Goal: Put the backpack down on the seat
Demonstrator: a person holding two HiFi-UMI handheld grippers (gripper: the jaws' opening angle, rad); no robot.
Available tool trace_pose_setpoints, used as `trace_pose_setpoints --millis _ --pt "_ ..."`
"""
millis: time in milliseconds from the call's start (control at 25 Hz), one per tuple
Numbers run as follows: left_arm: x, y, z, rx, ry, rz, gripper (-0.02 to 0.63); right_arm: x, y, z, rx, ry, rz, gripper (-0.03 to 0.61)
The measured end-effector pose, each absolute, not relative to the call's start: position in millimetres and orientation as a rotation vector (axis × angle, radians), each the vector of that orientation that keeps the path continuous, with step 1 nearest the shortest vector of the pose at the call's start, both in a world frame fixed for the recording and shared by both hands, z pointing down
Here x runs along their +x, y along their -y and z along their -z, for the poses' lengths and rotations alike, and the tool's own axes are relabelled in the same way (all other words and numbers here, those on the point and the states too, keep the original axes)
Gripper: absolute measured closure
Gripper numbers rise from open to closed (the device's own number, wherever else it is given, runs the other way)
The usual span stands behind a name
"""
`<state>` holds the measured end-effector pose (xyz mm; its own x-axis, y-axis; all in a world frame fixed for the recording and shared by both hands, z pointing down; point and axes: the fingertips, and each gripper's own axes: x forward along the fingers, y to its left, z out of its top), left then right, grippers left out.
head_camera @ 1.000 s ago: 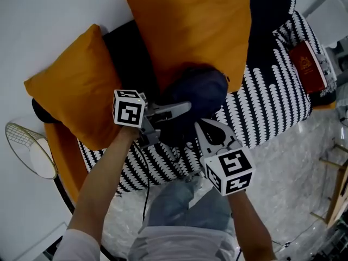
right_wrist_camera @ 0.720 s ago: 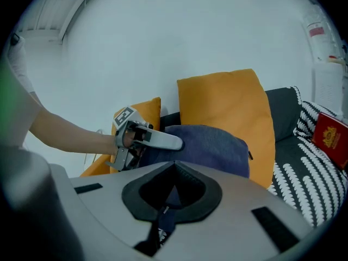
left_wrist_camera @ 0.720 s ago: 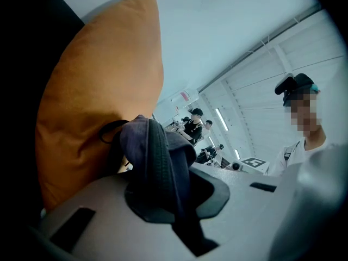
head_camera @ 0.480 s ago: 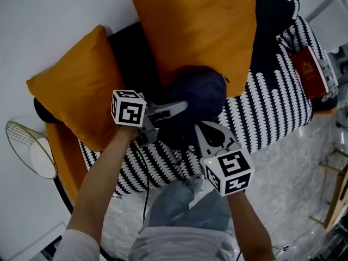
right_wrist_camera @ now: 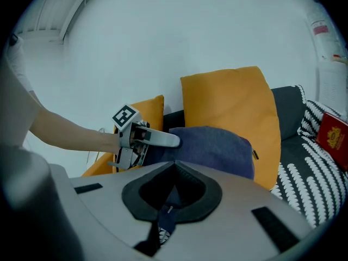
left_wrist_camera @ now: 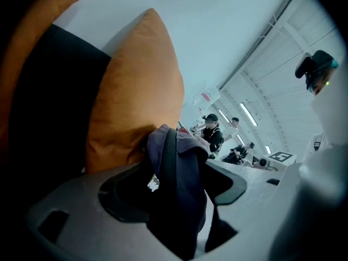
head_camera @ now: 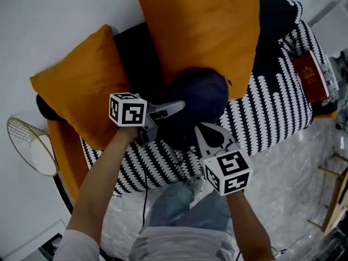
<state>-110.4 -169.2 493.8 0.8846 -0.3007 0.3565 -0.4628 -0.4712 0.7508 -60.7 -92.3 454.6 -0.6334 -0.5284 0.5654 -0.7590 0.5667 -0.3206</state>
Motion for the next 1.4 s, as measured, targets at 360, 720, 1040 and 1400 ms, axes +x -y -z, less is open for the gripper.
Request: trace_pose_setpoints --millis 360,720,1040,1400 --pt "-131 167 -484 2.082 0.709 -0.222 0.316 -62 86 -449 1.001 2.399 -0.762 0.577" --pt "-153 152 -451 2.056 0.83 -0.199 0.316 -66 75 -423 0.945 2.414 -0.739 0.577" --pt "-153 125 -416 2.074 1.037 -0.288 0.318 -63 65 -390 0.909 2.443 -0.724 0.577" --pt "-138 97 -341 2.101 1.268 -0.246 0.344 -59 52 -339 0.838 2.522 -0.663 0.577"
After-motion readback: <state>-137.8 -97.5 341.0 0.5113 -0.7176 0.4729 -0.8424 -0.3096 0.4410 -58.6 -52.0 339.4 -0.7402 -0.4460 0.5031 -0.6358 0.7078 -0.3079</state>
